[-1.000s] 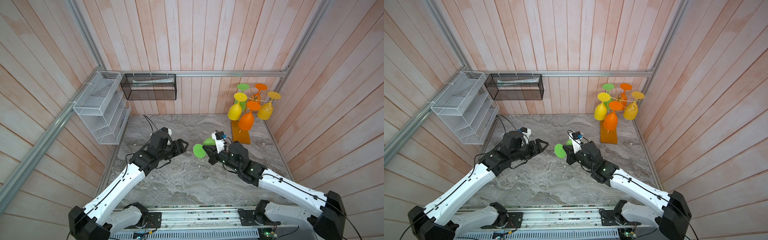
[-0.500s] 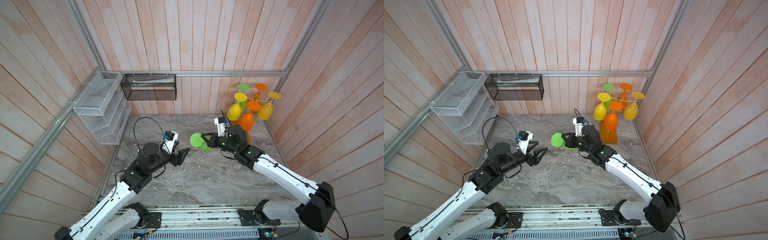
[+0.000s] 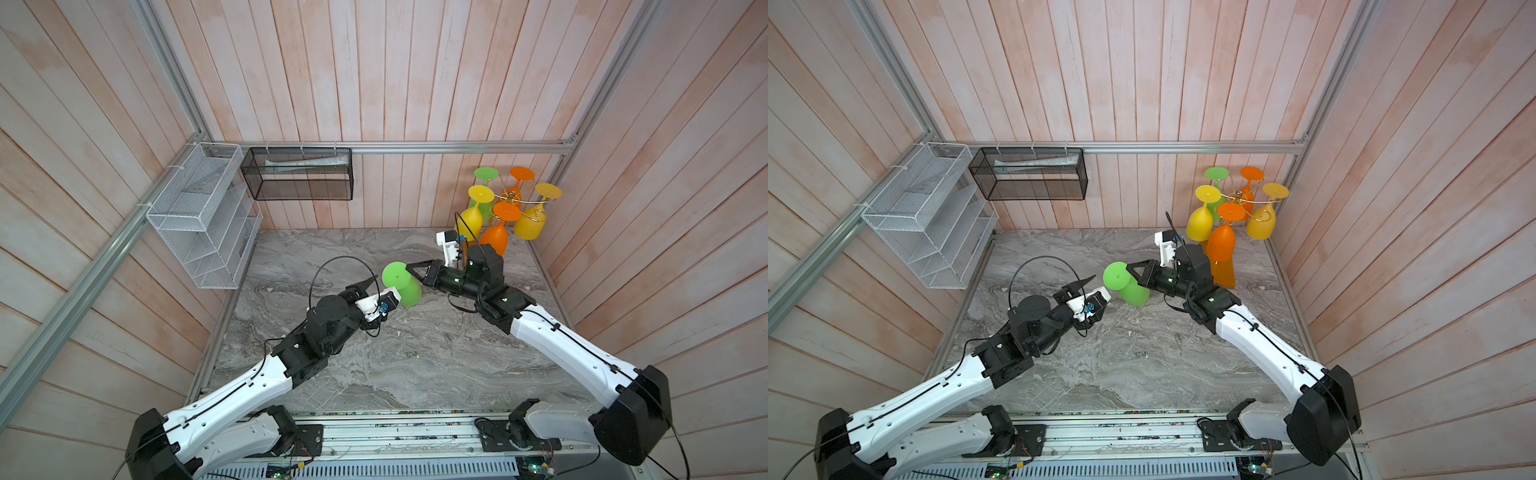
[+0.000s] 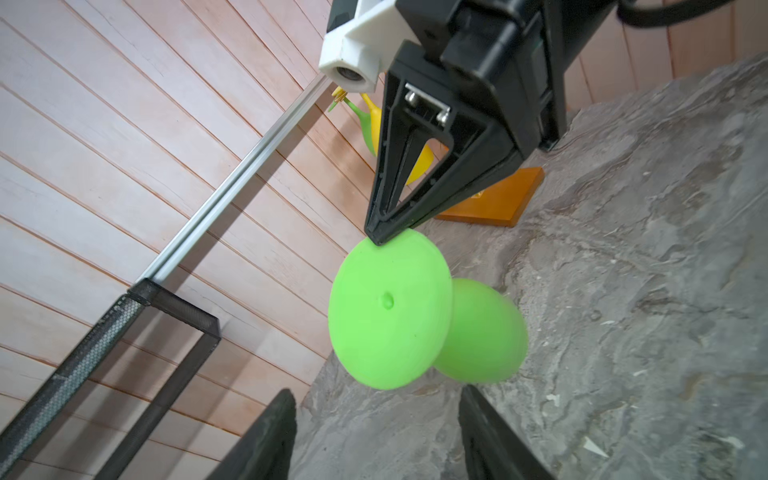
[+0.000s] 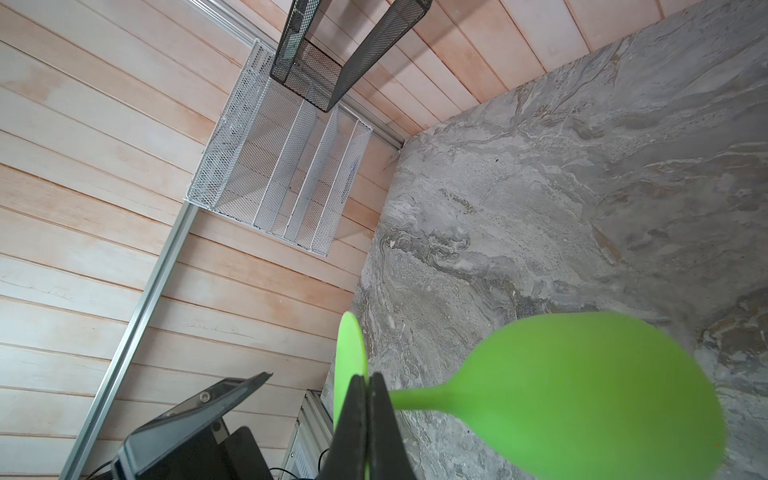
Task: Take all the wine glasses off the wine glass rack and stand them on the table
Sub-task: 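Carry the green glass toward the left gripper while the left gripper approaches, then grasp the green glass's foot with the left gripper and open the right gripper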
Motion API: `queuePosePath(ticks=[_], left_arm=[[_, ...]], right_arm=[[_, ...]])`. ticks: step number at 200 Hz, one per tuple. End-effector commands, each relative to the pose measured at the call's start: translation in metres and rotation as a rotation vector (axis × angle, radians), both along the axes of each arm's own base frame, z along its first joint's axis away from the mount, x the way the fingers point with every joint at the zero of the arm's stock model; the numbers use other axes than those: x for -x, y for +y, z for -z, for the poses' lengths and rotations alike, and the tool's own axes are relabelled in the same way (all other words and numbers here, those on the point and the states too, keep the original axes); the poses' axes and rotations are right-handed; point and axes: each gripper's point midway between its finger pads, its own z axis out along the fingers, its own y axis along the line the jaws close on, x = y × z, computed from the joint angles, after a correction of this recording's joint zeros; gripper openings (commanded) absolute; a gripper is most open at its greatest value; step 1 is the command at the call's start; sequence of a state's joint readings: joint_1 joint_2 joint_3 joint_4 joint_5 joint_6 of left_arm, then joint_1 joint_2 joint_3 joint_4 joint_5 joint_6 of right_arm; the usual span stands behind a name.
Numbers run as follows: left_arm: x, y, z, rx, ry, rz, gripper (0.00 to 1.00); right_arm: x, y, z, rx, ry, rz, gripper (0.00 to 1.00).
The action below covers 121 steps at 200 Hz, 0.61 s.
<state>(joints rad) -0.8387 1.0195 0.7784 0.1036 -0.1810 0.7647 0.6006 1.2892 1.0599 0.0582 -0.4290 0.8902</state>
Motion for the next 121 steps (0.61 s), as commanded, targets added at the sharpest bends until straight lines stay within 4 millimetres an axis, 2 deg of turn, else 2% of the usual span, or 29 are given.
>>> queuePosePath(ticks=[1, 63, 96, 121], left_arm=[[-0.003, -0.003, -0.019, -0.064, -0.146, -0.004, 0.62], [0.0, -0.02, 0.0, -0.229, -0.209, 0.024, 0.58], [-0.008, -0.025, 0.0, -0.252, -0.238, 0.001, 0.58], [-0.024, -0.024, 0.008, -0.318, -0.295, -0.076, 0.54]], right_arm=[[0.001, 0.001, -0.008, -0.036, -0.019, -0.021, 0.0], [-0.007, -0.002, -0.012, -0.072, -0.012, -0.021, 0.0], [-0.008, 0.002, -0.008, -0.087, 0.0, -0.036, 0.0], [-0.008, 0.002, -0.007, -0.082, 0.002, -0.035, 0.0]])
